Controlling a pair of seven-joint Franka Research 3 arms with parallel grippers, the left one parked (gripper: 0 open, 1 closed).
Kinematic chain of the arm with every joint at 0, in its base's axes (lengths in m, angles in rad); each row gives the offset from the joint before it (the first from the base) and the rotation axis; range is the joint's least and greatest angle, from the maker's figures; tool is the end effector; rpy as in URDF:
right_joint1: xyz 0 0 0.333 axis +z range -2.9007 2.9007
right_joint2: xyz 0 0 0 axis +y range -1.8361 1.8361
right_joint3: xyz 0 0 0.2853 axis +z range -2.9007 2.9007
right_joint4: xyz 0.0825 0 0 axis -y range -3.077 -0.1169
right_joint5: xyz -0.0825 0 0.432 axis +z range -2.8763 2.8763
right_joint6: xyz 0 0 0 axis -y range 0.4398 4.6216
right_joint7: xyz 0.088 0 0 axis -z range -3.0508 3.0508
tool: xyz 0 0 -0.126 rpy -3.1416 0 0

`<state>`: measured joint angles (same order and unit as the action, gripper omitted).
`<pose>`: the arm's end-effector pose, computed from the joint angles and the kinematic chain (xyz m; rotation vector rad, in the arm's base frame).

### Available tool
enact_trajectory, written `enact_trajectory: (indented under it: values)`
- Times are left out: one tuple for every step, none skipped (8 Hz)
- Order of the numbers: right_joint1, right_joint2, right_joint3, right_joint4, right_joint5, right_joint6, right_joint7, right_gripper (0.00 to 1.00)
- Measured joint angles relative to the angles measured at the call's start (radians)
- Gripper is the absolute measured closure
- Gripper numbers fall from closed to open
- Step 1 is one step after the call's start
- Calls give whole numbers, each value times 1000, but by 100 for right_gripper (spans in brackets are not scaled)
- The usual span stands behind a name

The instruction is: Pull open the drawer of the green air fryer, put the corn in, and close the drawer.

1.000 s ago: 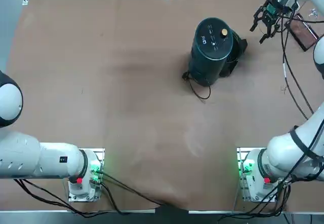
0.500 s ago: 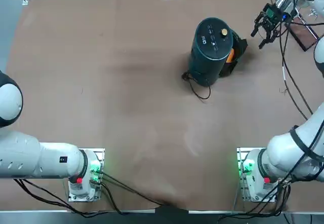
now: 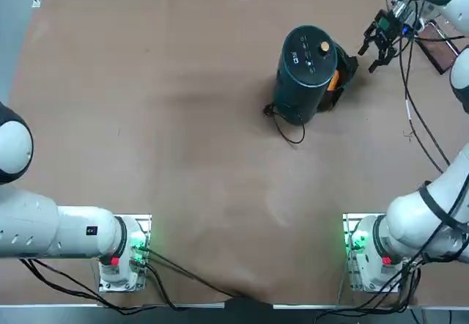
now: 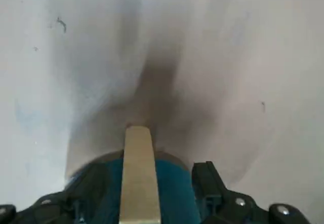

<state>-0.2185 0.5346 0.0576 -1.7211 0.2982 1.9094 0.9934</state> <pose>0.6417 -0.0783 0.1831 -2.3384 1.7897 0.6476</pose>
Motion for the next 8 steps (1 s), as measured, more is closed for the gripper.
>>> enact_trajectory:
  values:
    - [5, 11, 5, -5, 1, 17, 1, 0]
    - [14, 14, 7, -15, 2, 34, 2, 0]
    - [26, 15, 8, -27, 5, 54, 5, 0]
    - [33, 15, 8, -38, 17, 71, 8, 0]
    - [36, 16, 8, -48, 34, 82, 9, 0]
    - [35, 17, 8, -55, 41, 86, 9, 0]
    - [35, 17, 7, -63, 44, 93, 9, 1]
    - [35, 17, 7, -69, 46, 105, 9, 3]
